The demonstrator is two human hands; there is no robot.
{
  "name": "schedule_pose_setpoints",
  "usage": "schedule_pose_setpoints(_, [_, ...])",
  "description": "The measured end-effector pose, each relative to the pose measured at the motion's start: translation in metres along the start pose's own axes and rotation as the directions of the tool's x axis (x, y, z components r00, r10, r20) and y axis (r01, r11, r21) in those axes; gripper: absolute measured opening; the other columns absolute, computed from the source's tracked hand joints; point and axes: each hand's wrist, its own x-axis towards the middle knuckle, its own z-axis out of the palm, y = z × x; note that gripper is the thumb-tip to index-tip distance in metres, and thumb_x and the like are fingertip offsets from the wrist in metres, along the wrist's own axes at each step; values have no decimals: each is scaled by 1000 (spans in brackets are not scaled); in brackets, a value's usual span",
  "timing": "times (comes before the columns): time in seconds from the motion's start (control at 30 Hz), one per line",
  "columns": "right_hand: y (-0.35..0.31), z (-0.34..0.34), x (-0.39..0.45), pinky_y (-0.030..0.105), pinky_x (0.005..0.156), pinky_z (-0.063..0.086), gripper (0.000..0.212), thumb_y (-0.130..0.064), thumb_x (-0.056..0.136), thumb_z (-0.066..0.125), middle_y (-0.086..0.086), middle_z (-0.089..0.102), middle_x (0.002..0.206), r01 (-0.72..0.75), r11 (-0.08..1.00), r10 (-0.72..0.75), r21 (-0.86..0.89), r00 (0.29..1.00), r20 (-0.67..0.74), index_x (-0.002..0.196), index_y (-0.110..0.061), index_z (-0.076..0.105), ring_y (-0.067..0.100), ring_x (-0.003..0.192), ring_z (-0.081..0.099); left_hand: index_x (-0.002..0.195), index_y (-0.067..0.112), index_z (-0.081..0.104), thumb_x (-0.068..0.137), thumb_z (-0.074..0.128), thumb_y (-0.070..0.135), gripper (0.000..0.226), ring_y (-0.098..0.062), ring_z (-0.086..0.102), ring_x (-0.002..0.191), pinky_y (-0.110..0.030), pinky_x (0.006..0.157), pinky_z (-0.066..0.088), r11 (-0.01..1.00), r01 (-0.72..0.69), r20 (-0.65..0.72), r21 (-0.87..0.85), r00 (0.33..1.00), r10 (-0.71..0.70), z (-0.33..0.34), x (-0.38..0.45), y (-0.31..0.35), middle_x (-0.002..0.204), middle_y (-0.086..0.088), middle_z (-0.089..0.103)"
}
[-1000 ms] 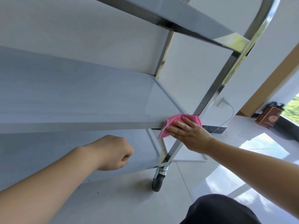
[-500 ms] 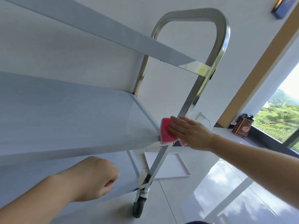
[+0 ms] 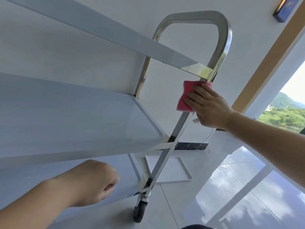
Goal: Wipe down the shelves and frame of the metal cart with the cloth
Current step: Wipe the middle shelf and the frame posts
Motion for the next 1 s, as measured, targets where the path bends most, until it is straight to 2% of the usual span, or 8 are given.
schedule_pose_setpoints(0.1, [-22,10,-6,50,116,15,45,-21,79,44,12,58,123,27,999,-28,17,999,27,123,-11,50,39,125,39,69,19,34,86,35,38,25,-14,40,63,-21,52,25,1000,9,-2,-5,1000,-9,0,-3,-2,70,6,43])
schedule_pose_setpoints(0.23, [-93,25,-25,52,116,13,51,-18,81,38,12,55,129,187,982,-189,28,970,153,131,-9,44,38,126,41,70,19,35,85,39,38,25,-14,44,64,-24,55,29,999,35,-12,-25,999,-35,-3,-5,-5,72,5,48])
schedule_pose_setpoints(0.37, [-122,33,-34,48,118,3,53,-14,85,35,14,54,131,155,987,-158,36,977,145,137,-3,39,38,128,41,64,20,32,85,41,36,27,-14,44,62,-27,56,32,996,72,-26,-43,997,-73,-6,-10,-7,70,6,48])
schedule_pose_setpoints(0.53, [-105,24,-23,44,113,21,44,-14,81,55,9,62,115,222,959,-228,176,973,19,124,-6,51,34,112,53,67,19,36,85,43,36,25,-14,48,64,-28,59,36,995,89,-33,-40,995,-90,-10,-13,-8,73,4,54])
schedule_pose_setpoints(0.6, [-100,13,-11,43,107,32,46,-19,77,64,5,61,111,177,937,-176,302,984,-31,121,-11,52,30,105,55,63,21,33,86,43,37,29,-13,45,62,-27,57,33,996,86,-42,-26,995,-87,-13,-15,-9,70,6,50])
schedule_pose_setpoints(0.7, [-105,-11,17,40,103,37,51,-27,81,63,7,59,118,83,884,-20,461,990,-139,128,-14,49,28,106,55,60,22,28,87,43,36,33,-14,40,61,-26,57,30,996,93,-44,-7,995,-93,-18,-22,-10,64,7,40])
schedule_pose_setpoints(0.87, [-132,-69,91,42,88,46,31,-9,90,51,13,65,110,153,812,118,563,902,-416,119,-6,60,31,95,61,58,22,25,88,43,31,36,-16,39,62,-28,58,31,990,137,-34,-12,990,-138,-32,-51,-16,64,7,36])
schedule_pose_setpoints(1.0, [-158,-116,154,42,87,45,29,-18,94,49,15,65,109,257,789,135,559,814,-564,115,-4,63,34,93,60,59,21,26,87,44,29,34,-20,42,62,-30,56,34,972,233,-34,4,972,-233,-45,-101,-31,66,5,43])
